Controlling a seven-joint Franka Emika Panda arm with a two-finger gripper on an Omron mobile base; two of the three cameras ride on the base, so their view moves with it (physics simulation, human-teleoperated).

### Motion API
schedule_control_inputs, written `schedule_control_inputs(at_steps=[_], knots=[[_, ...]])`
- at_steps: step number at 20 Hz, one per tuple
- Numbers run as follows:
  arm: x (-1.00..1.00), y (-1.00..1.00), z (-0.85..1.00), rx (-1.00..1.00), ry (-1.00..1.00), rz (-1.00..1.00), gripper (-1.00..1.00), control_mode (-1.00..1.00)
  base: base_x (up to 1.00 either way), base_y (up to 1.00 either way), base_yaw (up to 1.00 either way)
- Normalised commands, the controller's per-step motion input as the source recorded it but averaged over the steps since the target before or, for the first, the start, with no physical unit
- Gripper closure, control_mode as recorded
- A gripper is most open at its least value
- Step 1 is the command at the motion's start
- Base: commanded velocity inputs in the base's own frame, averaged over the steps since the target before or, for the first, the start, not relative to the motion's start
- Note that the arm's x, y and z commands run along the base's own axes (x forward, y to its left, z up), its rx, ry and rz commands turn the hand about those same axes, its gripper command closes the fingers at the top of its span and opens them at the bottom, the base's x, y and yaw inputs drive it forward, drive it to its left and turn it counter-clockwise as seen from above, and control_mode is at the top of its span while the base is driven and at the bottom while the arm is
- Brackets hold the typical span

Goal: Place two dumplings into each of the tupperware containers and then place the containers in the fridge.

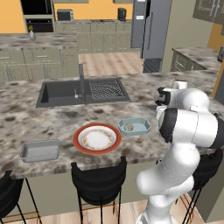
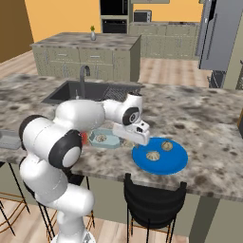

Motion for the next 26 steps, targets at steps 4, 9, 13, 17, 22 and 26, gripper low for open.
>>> schedule_control_inputs(at_steps=[4,9,13,17,22,26], knots=[[0.42,0.65,0.01,0.00,0.01,0.00,1.00,-1.00,0.00,0.00,0.00],[0.75,0.59,0.00,0.00,0.13,0.02,1.00,-1.00,0.00,0.00,0.00],[0.80,0.32,0.00,0.00,0.18,0.07,1.00,-1.00,0.00,0.00,0.00],[0.73,0.35,-0.08,0.00,0.14,0.06,1.00,-1.00,0.00,0.00,0.00],[0.55,0.12,-0.38,0.00,0.06,0.08,1.00,-1.00,0.00,0.00,0.00],[0.00,0.01,-0.53,0.00,0.00,0.06,1.00,-1.00,0.00,0.00,0.00]])
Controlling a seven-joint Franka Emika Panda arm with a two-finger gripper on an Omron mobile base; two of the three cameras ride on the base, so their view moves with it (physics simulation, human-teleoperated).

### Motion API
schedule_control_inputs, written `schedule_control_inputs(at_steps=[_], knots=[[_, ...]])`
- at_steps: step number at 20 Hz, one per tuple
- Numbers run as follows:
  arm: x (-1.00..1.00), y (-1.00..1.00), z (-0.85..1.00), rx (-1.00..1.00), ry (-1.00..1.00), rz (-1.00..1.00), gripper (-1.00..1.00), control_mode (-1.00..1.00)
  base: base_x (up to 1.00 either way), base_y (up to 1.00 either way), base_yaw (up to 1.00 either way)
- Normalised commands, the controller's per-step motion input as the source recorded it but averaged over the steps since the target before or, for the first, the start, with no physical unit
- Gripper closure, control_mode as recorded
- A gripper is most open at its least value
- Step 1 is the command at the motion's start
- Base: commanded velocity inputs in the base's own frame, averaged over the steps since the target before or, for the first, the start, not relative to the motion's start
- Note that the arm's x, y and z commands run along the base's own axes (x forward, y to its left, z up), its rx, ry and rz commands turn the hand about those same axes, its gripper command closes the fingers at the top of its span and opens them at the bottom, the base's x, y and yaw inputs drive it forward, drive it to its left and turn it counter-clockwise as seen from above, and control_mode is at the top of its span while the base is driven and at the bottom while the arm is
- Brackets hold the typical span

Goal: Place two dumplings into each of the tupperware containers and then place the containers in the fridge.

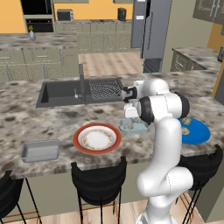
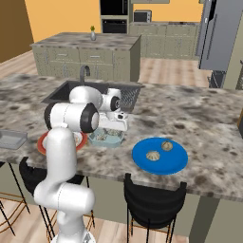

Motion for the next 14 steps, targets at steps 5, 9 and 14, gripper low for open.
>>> schedule_control_inputs(at_steps=[5,9,14], knots=[[0.01,0.08,-0.20,0.00,0.00,0.03,1.00,-1.00,0.00,0.00,0.00],[-0.13,0.00,0.00,0.00,0.00,0.01,1.00,-1.00,0.00,0.00,0.00],[-0.17,0.00,0.00,0.00,0.00,0.00,1.00,-1.00,0.00,0.00,0.00]])
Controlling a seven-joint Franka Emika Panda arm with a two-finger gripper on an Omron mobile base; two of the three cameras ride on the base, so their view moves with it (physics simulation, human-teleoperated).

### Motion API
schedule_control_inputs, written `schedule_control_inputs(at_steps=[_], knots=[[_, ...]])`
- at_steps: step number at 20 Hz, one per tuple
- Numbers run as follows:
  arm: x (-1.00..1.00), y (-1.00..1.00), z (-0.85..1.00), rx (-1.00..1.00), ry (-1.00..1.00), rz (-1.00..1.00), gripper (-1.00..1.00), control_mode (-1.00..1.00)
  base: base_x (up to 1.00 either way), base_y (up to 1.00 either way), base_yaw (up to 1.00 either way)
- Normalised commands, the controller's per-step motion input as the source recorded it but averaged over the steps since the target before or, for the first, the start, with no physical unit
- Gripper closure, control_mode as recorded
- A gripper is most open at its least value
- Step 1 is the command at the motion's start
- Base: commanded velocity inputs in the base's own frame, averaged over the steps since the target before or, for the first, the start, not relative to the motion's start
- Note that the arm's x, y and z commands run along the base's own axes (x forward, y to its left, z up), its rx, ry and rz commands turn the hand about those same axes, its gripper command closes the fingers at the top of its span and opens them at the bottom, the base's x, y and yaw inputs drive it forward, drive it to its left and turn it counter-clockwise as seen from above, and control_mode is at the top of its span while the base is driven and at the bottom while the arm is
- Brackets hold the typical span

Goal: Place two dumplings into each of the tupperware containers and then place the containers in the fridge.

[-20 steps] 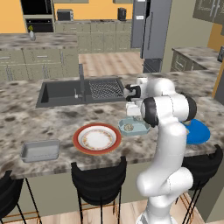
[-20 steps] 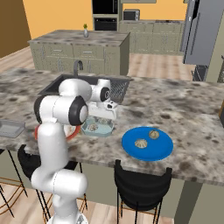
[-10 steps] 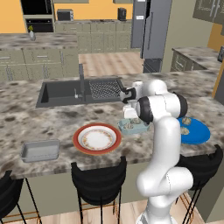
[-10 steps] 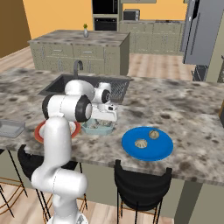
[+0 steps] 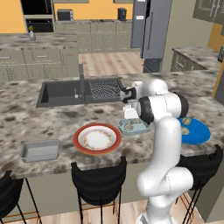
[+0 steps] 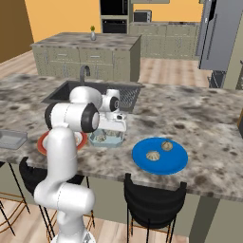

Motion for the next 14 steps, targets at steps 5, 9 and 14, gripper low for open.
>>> schedule_control_inputs(at_steps=[5,9,14], knots=[[-0.12,0.00,0.00,0.00,-0.01,0.00,-1.00,-1.00,0.00,0.00,0.00],[-0.02,0.00,0.07,0.00,-0.02,0.00,-1.00,-1.00,0.00,0.00,0.00],[0.05,0.00,0.05,0.00,0.00,0.00,-1.00,-1.00,0.00,0.00,0.00]])
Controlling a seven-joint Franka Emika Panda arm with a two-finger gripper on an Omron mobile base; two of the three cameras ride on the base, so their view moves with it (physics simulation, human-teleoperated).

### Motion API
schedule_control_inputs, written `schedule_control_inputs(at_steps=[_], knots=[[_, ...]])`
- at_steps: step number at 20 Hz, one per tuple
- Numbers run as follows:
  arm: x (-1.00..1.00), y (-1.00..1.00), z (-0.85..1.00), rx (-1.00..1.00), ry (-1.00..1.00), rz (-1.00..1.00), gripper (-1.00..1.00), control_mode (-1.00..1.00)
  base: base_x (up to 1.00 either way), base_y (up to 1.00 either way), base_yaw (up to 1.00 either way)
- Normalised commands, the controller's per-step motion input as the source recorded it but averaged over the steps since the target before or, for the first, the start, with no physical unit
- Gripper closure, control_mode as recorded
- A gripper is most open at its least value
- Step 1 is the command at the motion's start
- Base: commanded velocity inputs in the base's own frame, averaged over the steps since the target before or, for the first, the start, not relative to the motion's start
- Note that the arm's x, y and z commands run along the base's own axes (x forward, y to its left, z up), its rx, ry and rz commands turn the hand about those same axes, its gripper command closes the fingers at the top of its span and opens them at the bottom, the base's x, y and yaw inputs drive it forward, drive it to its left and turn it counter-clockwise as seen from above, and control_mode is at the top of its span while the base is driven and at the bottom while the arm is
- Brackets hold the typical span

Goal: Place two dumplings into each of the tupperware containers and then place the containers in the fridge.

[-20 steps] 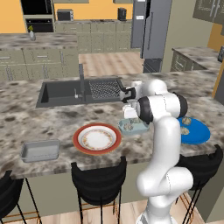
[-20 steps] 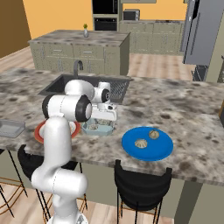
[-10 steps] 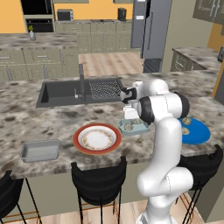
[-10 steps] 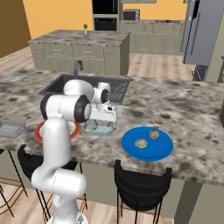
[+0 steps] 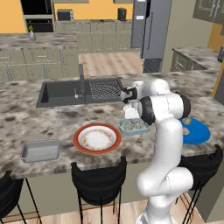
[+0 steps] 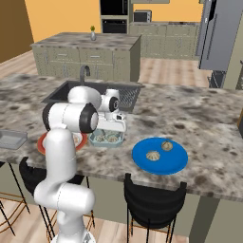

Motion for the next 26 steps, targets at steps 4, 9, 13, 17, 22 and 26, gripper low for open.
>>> schedule_control_inputs(at_steps=[4,9,13,17,22,26], knots=[[0.01,-0.04,0.36,0.01,-0.01,0.00,-1.00,-1.00,0.00,0.00,0.00],[-0.09,-0.35,0.04,0.01,-0.15,0.00,-1.00,-1.00,0.00,0.00,0.00],[-0.24,-0.48,-0.45,0.05,-0.22,-0.02,-1.00,-1.00,0.00,0.00,0.00],[-0.22,-0.05,-0.12,0.00,-0.05,0.00,-1.00,-1.00,0.00,0.00,0.00],[0.00,-0.02,-0.05,0.00,0.00,0.00,-1.00,-1.00,0.00,0.00,0.00],[0.00,-0.15,-0.11,0.00,0.00,0.00,-1.00,-1.00,0.00,0.00,0.00]])
